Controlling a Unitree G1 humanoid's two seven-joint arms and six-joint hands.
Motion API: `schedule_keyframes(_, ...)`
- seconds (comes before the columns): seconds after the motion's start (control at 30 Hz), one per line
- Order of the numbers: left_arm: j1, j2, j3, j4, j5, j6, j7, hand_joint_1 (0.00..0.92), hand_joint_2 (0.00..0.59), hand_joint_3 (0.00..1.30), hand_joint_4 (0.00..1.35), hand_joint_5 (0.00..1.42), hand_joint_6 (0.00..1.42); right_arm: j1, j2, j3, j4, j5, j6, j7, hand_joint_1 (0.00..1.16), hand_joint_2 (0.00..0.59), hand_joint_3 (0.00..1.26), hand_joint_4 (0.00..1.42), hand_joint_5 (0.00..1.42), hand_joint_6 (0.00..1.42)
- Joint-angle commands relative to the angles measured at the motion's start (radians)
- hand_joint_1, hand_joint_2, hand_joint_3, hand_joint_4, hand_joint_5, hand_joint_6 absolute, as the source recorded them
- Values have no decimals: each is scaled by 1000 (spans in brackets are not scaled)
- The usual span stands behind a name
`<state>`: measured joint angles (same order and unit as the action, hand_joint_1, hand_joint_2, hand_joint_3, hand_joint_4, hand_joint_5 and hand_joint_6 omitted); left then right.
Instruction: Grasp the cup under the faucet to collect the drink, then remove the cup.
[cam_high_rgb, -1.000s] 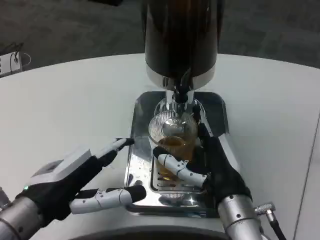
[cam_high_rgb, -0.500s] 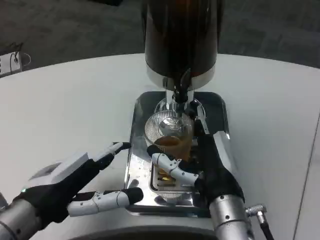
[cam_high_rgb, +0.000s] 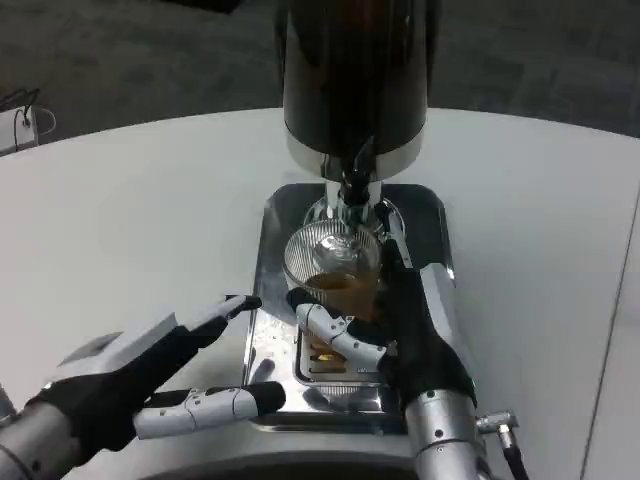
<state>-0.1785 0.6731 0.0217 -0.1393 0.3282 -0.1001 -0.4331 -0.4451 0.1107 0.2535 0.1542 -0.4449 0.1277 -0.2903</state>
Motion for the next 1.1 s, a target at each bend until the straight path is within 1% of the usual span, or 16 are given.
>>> schedule_keyframes(0.03,20,22,6,-14,-2,9,-17,0,18,79,0,52,108,-3,43,24,39,1,9,-18,793,271,124,201,277,232)
schedule_keyframes(0.1,22,25,8,-15,-4,9,-19,0,18,83,0,52,108,1,52,29,44,-3,13,-41,805,264,161,226,302,263)
schedule_keyframes(0.23,28,31,10,-17,-9,10,-22,0,18,88,0,54,108,9,64,40,50,-3,16,-83,832,276,245,299,357,321)
schedule_keyframes(0.43,38,33,12,-20,-14,10,-25,0,18,90,0,60,108,15,77,51,65,13,11,-136,857,281,317,393,427,390)
schedule_keyframes(0.7,45,36,14,-18,-15,5,-30,0,17,99,7,63,108,32,94,50,82,50,-31,-201,873,292,402,489,526,499)
schedule_keyframes(0.77,44,36,13,-16,-16,4,-32,0,17,103,8,64,108,35,95,48,85,61,-43,-216,874,292,422,517,551,548)
schedule_keyframes(0.93,35,36,8,-4,-16,1,-35,0,18,108,11,64,108,42,94,41,87,78,-73,-253,875,292,489,604,686,764)
schedule_keyframes(1.1,20,33,-3,15,-14,-5,-35,0,20,110,17,66,108,52,89,38,76,80,-85,-280,875,292,552,682,770,884)
